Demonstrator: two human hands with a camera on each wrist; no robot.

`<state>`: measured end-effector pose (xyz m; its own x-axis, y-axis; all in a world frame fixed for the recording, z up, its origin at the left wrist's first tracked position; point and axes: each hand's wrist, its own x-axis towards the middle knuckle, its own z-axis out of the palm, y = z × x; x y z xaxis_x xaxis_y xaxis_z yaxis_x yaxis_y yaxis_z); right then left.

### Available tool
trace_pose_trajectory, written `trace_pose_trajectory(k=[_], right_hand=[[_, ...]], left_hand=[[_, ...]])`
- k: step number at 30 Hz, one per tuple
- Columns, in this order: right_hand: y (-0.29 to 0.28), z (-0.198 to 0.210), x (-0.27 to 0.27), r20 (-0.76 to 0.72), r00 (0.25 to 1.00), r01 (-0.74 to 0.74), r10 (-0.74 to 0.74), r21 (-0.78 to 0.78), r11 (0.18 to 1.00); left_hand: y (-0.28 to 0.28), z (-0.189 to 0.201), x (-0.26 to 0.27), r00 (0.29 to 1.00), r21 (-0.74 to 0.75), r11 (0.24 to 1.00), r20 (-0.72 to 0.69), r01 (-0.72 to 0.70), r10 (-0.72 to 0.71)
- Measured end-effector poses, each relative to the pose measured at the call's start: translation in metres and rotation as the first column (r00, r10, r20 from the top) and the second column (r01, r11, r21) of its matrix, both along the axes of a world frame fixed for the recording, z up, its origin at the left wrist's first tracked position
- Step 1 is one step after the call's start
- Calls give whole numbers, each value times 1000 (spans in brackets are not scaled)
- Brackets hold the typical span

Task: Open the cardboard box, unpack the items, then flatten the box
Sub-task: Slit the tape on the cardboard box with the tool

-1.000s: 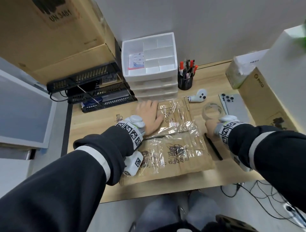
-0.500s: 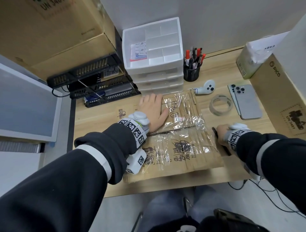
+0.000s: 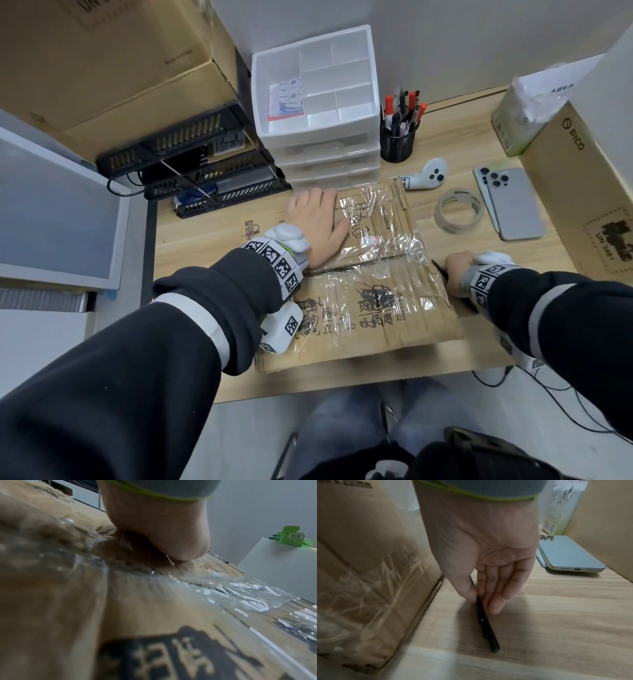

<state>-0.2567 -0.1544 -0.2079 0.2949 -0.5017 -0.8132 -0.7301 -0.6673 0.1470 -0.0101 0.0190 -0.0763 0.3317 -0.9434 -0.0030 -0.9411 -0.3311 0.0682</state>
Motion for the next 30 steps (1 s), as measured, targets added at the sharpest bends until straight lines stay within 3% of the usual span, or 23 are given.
trace_pose_trajectory(k=[4,6,10,13,17,20,25,30], right_hand=[[-8,5,4,149,989,12,-4,-53,999],[-13,28,12,252,966,75,-58,-60,995],[-23,101,34,596,769,306,-232,-24,952],[-31,145,49,743,650,267,-160,-26,963],[-26,193,68,861,506,68,44,-90,994],[-10,210,82,838,529,-98,136,-99,990],[29,215,110,674,652,-403,346,-78,912],[71,206,136,619,681,-535,391,57,843]], left_hand=[[-1,4,-2,1000,48,999,-10,-15,15],[-3,10,-2,999,105,994,-35,-31,35],[-1,29,8,992,234,972,-115,-25,53],[13,42,25,989,303,953,-139,6,38],[46,80,56,997,421,905,-65,70,-47],[69,91,73,999,501,864,-20,46,-42],[99,93,87,998,520,854,-66,29,6],[111,87,75,989,409,908,-142,85,-29]])
